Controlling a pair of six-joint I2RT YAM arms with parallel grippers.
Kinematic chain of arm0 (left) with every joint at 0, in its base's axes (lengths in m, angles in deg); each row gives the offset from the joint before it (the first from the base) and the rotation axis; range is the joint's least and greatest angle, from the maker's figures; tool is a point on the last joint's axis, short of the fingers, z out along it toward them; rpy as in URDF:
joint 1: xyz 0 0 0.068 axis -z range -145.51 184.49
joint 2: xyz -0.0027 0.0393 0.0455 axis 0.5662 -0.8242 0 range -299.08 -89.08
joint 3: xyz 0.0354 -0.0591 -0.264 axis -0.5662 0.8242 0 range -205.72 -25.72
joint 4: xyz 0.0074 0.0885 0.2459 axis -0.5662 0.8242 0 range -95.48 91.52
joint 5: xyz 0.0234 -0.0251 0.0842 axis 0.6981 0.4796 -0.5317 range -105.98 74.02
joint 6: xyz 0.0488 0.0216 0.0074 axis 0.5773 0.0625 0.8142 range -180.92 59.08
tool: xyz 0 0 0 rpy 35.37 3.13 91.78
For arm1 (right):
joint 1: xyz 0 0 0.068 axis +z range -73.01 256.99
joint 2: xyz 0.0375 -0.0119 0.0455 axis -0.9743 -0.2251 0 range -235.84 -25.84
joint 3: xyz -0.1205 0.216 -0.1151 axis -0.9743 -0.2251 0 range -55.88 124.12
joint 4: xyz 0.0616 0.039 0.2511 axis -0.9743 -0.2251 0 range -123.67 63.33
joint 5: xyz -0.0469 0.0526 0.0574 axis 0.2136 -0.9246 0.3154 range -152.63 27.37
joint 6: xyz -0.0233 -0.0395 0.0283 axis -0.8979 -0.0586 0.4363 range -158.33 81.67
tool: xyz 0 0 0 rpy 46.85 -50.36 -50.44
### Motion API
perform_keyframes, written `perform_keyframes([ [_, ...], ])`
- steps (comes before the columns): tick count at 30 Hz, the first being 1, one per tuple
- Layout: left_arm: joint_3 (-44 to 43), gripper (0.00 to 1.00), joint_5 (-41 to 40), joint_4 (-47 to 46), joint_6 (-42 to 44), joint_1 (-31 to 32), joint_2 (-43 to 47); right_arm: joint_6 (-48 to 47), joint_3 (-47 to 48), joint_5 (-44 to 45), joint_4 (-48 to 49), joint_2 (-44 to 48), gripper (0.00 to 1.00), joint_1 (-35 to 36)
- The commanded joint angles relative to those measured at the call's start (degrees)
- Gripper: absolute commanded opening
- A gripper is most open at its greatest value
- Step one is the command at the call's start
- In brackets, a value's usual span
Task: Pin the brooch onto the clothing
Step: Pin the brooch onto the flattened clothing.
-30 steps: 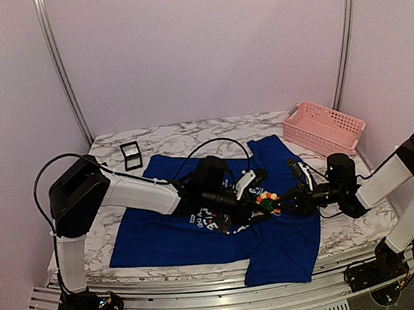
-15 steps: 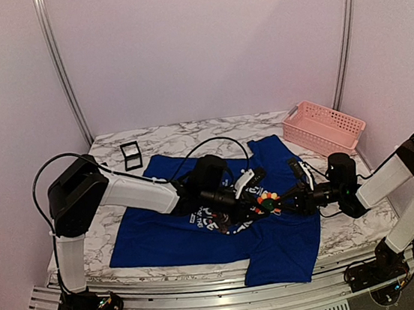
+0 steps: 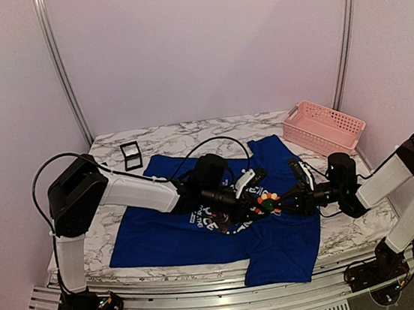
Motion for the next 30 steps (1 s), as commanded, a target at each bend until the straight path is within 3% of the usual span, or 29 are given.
perform_keyframes([
  [1, -2.38, 0.1, -2.32, 0.95, 1.42, 0.44, -0.49, 0.02, 1.28, -0.77, -0.84, -0.24, 0.0, 1.76],
  [9, -2.79, 0.21, -2.59, 2.16, 2.49, 0.46, -0.56, -1.09, 1.68, -0.74, -2.97, 0.33, 0.0, 1.95],
  [13, -2.31, 0.16, -2.25, 1.68, 2.05, 0.16, -0.3, -0.61, 1.17, -0.9, -2.42, 0.36, 0.0, 1.9],
  [22, -0.31, 0.14, 0.83, -1.94, 0.83, -0.23, 0.47, -0.46, 0.72, -0.92, -2.27, 0.43, 0.0, 1.92],
  [27, 0.12, 0.25, 1.51, -2.44, 0.54, -0.43, 0.61, -0.45, 0.71, -1.09, -2.18, 0.15, 0.0, 1.85],
  [30, 0.06, 0.25, 1.06, -1.92, 0.64, -0.61, 0.61, -0.33, 0.71, -1.27, -2.1, 0.15, 0.0, 1.86],
])
